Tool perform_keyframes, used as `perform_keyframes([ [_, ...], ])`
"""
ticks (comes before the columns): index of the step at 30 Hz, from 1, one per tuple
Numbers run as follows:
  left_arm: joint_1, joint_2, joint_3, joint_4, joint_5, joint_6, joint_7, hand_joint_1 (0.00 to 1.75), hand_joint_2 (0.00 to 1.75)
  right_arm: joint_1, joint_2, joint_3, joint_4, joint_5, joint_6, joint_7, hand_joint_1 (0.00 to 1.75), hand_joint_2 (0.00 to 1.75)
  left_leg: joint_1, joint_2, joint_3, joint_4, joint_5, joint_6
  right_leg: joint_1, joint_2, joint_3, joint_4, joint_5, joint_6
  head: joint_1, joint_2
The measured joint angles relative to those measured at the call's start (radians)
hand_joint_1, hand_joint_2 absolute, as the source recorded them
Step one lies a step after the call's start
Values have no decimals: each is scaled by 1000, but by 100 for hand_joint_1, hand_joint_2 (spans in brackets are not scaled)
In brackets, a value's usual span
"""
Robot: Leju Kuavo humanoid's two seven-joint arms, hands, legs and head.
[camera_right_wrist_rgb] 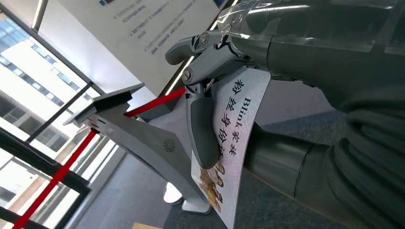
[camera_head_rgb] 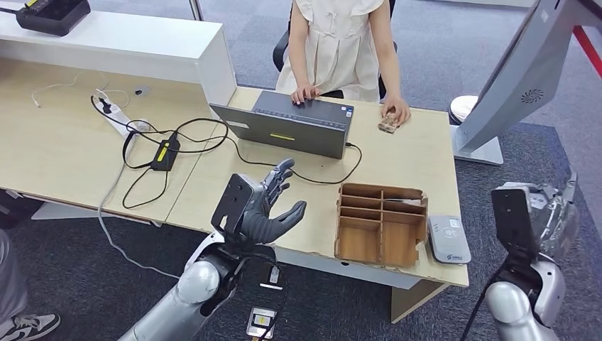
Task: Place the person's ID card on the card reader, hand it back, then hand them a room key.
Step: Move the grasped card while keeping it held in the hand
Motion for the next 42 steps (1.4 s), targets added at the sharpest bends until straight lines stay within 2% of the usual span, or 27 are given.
perform_keyframes([
  [3, -3, -1, 0, 0, 7, -9, -9, 0, 175, 16, -5, 6, 4, 82, 70, 33, 175, 175, 0, 0, 0, 0, 0, 0, 0, 0, 0, 0, 0, 0, 0, 0],
  [6, -3, -4, 0, 1, 11, -29, -11, 0, 175, 21, -3, 18, 17, 90, 117, 58, 175, 175, 0, 0, 0, 0, 0, 0, 0, 0, 0, 0, 0, 0, 0, 0],
  [18, -3, -16, 0, 5, 10, -61, -14, 0, 175, 32, 14, 81, 108, 118, 208, 174, 175, 175, 0, 0, -1, 0, 0, 0, 0, 0, 0, 0, 0, 0, 0, 0],
  [42, -4, -20, 0, 14, 16, -58, -17, 0, 175, 15, 26, 143, 211, 131, 255, 176, 175, 175, 0, 0, -1, 0, 0, 0, 0, 0, 0, 0, 0, 0, 0, 0],
])
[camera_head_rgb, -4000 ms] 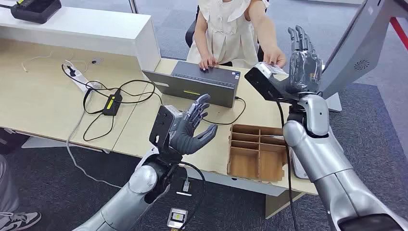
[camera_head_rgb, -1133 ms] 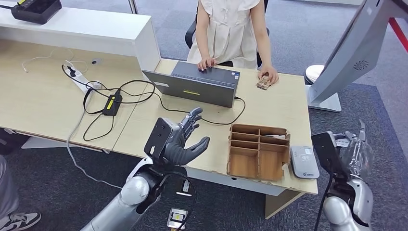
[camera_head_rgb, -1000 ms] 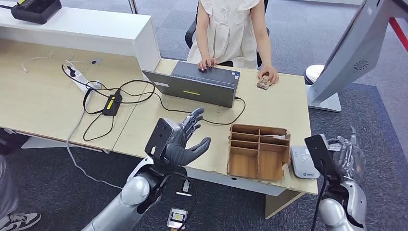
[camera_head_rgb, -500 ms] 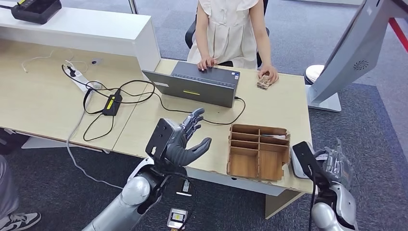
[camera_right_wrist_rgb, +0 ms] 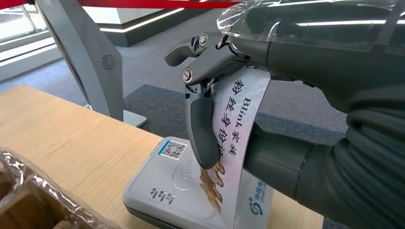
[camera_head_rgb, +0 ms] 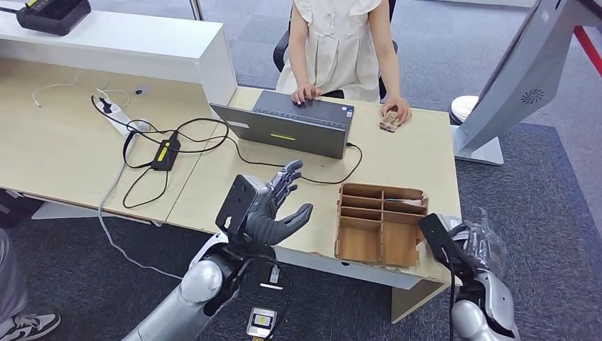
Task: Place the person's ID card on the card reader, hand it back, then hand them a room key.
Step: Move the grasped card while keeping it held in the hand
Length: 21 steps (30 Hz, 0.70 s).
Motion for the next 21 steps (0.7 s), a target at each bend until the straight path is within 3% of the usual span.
perform_keyframes([
  [21, 0, -1, -1, -1, 4, 2, 28, 0, 175, -46, 51, 48, 184, -27, -32, -27, 175, 175, 0, 0, 1, 0, 0, 0, 0, 0, 1, 0, 0, 0, 0, 0],
])
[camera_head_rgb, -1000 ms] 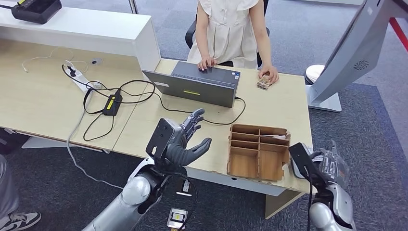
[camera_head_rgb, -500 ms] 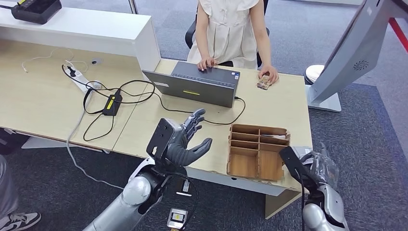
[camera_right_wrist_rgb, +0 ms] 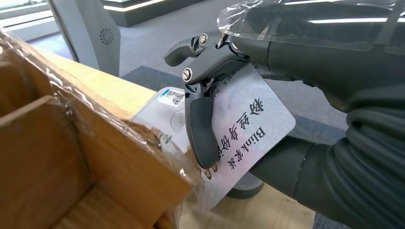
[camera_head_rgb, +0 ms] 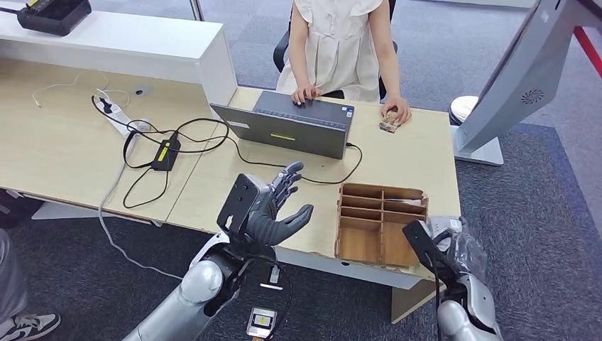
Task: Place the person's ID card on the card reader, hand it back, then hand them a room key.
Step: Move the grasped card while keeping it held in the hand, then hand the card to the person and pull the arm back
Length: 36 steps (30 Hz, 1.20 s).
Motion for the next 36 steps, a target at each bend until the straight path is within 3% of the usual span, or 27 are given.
perform_keyframes([
  [17, 0, 2, -1, -3, -10, -27, 13, 0, 175, -7, -6, 13, -2, -83, -26, -5, 175, 175, 0, 0, 0, 0, 0, 0, 0, 0, 0, 0, 0, 0, 0, 0],
  [23, -1, 2, -1, -3, -12, -31, 8, 0, 175, -60, -35, 1, -79, -103, -64, -21, 175, 175, 0, 0, 1, 0, 0, 0, 0, 0, 0, 0, 0, 0, 0, 0],
  [36, -21, -3, -7, -2, 2, -23, -9, 0, 175, -149, -77, -38, -226, -122, -53, -34, 175, 175, 0, 0, 1, 1, 0, 0, 0, 0, 0, 0, 0, 0, 0, 0],
])
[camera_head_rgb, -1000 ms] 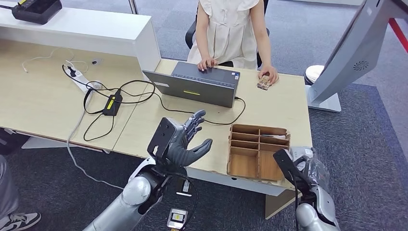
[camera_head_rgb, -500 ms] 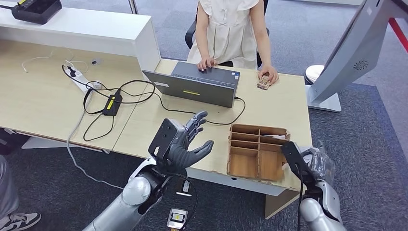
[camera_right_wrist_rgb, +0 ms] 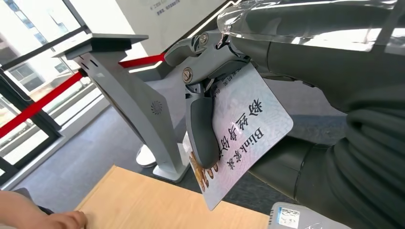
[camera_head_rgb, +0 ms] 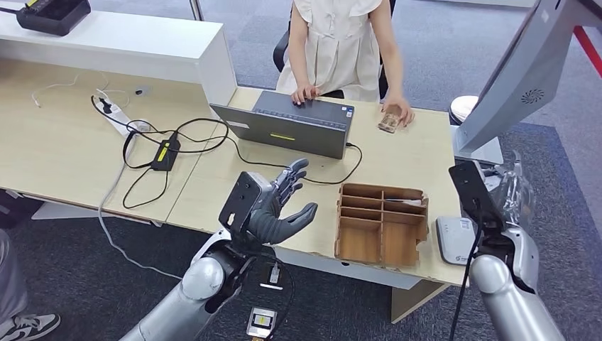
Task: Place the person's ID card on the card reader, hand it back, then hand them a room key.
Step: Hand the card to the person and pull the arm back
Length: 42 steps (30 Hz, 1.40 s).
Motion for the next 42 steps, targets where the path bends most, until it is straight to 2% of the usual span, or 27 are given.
perform_keyframes([
  [9, -16, -12, -4, 15, 11, -21, -24, 0, 175, -32, 0, 2, -9, 1, -11, -43, 175, 175, 0, 0, 0, 0, 0, 0, 0, 0, 0, 0, 0, 0, 0, 0],
  [15, -42, -30, -18, 45, 29, -61, -47, 0, 175, -117, 19, 11, 6, 45, 8, -78, 175, 175, 0, 0, -1, 0, 0, 0, 0, 0, 0, 0, 0, 0, 0, 0],
  [20, -66, -46, -35, 69, 44, -85, -57, 0, 175, -241, 59, 33, 67, 73, 27, -118, 175, 175, 0, 0, -1, 0, 0, 0, 0, 0, 0, 1, 0, 0, 0, 0],
  [28, -86, -58, -54, 101, 61, -92, -59, 0, 175, -410, 146, 79, 235, 66, 52, -137, 175, 175, 0, 0, -1, 0, 0, 0, 0, 0, -1, 1, 0, 0, 0, 0],
  [40, -101, -58, -71, 119, 78, -99, -59, 0, 175, -524, 243, 143, 452, 85, 88, -112, 175, 175, 0, 0, -1, 0, 0, 0, 0, 0, -1, 1, 0, 0, 0, 0],
  [42, -101, -58, -72, 120, 78, -101, -58, 0, 175, -538, 255, 151, 480, 75, 93, -107, 170, 175, 0, 0, -1, 0, 0, 0, 0, 0, -1, 1, 0, 0, 0, 0],
])
